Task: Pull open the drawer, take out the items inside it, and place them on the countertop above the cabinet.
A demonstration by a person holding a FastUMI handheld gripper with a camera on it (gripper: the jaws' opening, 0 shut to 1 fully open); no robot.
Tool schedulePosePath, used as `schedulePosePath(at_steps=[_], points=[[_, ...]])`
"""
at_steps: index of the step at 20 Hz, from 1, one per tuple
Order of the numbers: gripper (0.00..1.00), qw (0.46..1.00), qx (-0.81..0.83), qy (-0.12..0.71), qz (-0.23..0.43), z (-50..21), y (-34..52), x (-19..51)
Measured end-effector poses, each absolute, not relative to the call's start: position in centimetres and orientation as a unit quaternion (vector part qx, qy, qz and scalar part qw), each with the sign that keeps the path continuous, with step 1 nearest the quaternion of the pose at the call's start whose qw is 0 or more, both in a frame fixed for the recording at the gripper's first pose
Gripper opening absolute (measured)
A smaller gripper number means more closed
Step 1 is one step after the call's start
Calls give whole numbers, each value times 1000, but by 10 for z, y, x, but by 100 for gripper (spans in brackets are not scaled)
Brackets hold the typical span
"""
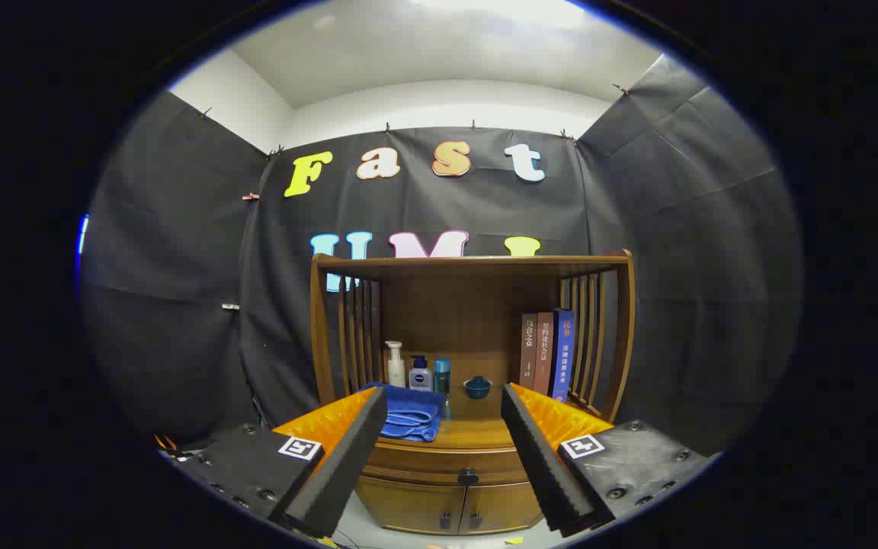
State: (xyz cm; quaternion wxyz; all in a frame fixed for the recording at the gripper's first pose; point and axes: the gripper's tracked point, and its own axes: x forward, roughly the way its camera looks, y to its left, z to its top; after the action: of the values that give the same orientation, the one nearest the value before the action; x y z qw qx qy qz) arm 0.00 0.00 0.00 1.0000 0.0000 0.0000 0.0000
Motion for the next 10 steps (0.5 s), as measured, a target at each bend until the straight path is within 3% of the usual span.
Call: schedulePosePath(at_steps=[10], points=[[98, 1000, -5, 7, -8, -4, -3, -3]])
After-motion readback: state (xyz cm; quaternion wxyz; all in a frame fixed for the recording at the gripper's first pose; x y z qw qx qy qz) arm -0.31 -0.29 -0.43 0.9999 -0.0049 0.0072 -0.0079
